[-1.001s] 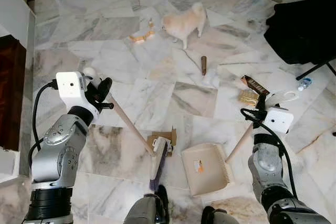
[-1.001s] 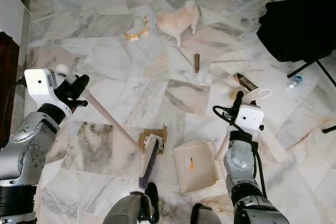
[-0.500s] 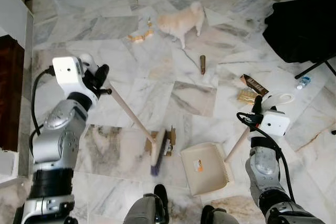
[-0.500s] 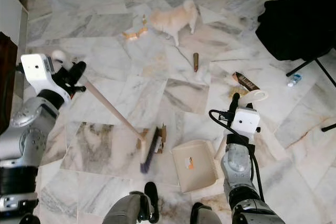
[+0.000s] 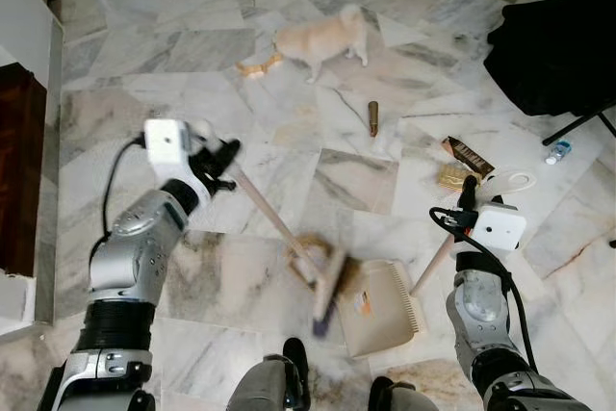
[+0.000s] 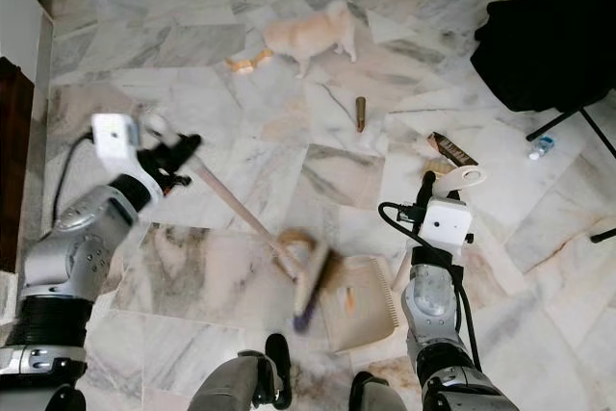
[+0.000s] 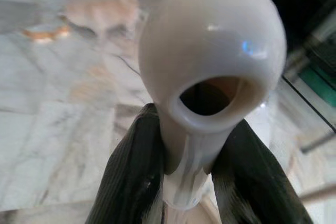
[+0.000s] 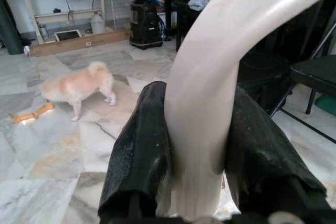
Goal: Sweep floor
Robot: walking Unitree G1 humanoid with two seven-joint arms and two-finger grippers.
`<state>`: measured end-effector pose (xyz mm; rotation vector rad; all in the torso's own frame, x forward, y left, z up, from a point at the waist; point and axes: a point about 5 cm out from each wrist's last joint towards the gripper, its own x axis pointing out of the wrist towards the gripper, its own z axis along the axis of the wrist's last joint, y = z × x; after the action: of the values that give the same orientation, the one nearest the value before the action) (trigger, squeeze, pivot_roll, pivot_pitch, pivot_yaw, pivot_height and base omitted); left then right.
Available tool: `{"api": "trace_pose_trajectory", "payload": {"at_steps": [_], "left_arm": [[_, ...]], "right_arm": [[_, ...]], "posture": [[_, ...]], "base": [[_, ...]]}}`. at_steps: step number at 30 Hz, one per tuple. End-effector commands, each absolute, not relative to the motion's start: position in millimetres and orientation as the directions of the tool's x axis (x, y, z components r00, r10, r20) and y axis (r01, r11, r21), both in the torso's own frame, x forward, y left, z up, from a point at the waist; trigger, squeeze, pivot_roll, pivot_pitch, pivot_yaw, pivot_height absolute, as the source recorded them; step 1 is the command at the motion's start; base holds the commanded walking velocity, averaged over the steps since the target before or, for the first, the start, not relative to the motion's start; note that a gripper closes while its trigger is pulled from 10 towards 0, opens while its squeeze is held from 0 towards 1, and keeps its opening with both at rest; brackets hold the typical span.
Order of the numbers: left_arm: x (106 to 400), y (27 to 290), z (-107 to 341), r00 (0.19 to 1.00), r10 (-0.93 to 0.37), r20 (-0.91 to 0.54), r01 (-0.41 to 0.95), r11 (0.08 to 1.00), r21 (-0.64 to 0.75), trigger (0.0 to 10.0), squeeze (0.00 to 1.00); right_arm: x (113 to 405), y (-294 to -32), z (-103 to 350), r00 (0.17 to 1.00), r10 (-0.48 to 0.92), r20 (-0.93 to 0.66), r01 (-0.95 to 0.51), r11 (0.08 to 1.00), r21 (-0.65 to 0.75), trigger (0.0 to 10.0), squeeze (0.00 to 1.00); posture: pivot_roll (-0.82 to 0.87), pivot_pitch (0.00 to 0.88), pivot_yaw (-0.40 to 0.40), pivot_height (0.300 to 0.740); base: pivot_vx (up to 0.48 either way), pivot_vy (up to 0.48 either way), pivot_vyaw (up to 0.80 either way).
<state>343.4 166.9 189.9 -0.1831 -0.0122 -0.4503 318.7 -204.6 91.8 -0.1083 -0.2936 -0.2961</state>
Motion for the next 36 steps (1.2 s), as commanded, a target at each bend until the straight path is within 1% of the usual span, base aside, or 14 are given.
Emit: {"api": "trace_pose_trajectory", "payload": {"at_steps": [1,3,9,15,19,22,30,32,33,36], "left_arm": [[335,174,176,0.882,-0.470,-0.033,0.458,0.872,-0.171,10.0,0.00],[327,176,172,0.862,-0.501,-0.076,0.486,0.860,-0.156,10.0,0.00],[310,178,171,0.832,-0.544,-0.106,0.521,0.833,-0.187,10.0,0.00],[293,170,170,0.757,-0.635,-0.155,0.608,0.770,-0.193,10.0,0.00],[289,169,173,0.731,-0.662,-0.167,0.638,0.749,-0.179,10.0,0.00],[289,169,177,0.726,-0.667,-0.169,0.643,0.745,-0.176,10.0,0.00],[293,176,195,0.750,-0.653,-0.107,0.636,0.756,-0.155,10.0,0.00],[295,178,206,0.755,-0.653,-0.055,0.636,0.750,-0.181,10.0,0.00],[296,181,217,0.759,-0.651,-0.002,0.637,0.743,-0.204,10.0,0.00],[303,194,239,0.798,-0.595,0.097,0.601,0.769,-0.218,10.0,0.00]], "right_arm": [[315,-202,84,0.922,-0.274,0.272,0.300,0.952,-0.058,10.0,0.00],[315,-202,84,0.923,-0.273,0.271,0.300,0.952,-0.061,10.0,0.00],[318,-202,86,0.925,-0.276,0.263,0.302,0.951,-0.065,10.0,0.00],[321,-200,88,0.925,-0.278,0.259,0.303,0.951,-0.062,10.0,0.00],[323,-198,88,0.925,-0.281,0.255,0.305,0.951,-0.058,10.0,0.00],[323,-198,88,0.926,-0.283,0.251,0.306,0.950,-0.057,10.0,0.00],[324,-197,87,0.926,-0.293,0.238,0.313,0.948,-0.050,10.0,0.00],[323,-197,86,0.926,-0.294,0.237,0.314,0.948,-0.050,10.0,0.00],[323,-197,86,0.926,-0.296,0.234,0.316,0.948,-0.049,10.0,0.00],[323,-198,86,0.925,-0.301,0.232,0.320,0.946,-0.049,10.0,0.00]], "posture": [[0.25,0.284,0.129,0.740],[0.25,0.281,0.128,0.740],[0.26,0.274,0.125,0.740],[0.27,0.266,0.126,0.740],[0.27,0.258,0.129,0.740],[0.28,0.255,0.130,0.740],[0.28,0.245,0.137,0.740],[0.28,0.244,0.136,0.740],[0.29,0.242,0.137,0.740],[0.29,0.240,0.138,0.740]], "base": [[0.000,0.000,0.00],[0.000,0.000,0.00],[0.000,0.000,0.00],[0.000,0.000,0.00],[0.000,0.000,0.00],[0.000,0.000,0.00],[0.000,0.000,0.00],[0.000,0.000,0.00],[0.000,0.000,0.00],[0.000,0.000,0.00]]}}
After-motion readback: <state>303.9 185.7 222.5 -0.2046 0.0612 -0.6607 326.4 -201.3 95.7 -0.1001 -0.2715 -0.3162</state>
